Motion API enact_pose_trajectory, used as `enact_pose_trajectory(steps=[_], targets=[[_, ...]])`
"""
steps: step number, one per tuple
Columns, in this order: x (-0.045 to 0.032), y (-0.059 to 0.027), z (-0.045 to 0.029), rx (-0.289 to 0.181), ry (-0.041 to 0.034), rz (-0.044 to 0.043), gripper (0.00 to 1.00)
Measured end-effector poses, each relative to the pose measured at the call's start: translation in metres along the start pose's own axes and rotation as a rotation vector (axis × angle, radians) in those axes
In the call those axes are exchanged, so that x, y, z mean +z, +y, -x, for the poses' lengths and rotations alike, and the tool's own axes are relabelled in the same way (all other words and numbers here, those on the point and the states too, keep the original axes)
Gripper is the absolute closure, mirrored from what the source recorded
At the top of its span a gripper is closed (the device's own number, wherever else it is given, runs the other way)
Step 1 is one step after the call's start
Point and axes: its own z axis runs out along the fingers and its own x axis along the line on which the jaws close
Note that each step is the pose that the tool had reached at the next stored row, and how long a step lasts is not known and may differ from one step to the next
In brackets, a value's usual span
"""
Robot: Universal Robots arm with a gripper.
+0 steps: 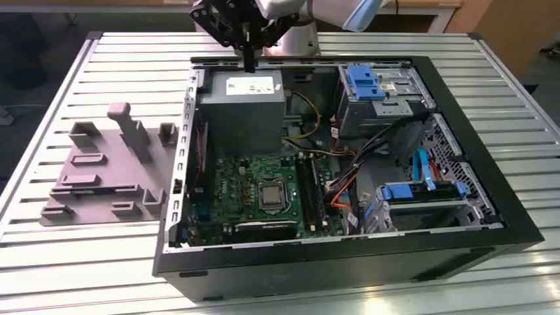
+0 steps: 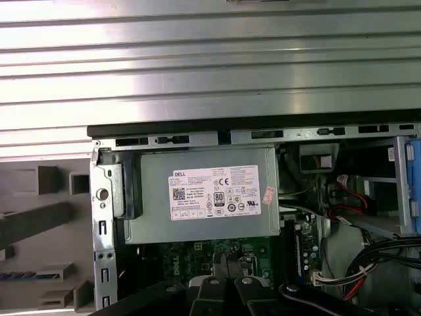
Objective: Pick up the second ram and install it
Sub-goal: 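Reach for the second ram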
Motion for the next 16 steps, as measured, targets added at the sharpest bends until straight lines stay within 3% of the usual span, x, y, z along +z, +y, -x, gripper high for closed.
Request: enact_pose_trajectory(steps=[8, 16], targets=[[0.0000, -0.0001, -0.0010, 0.000, -0.0001, 0.0001, 0.89], [-0.0002, -0.0006, -0.0078, 0.000, -0.0001, 0.0000, 0.89]])
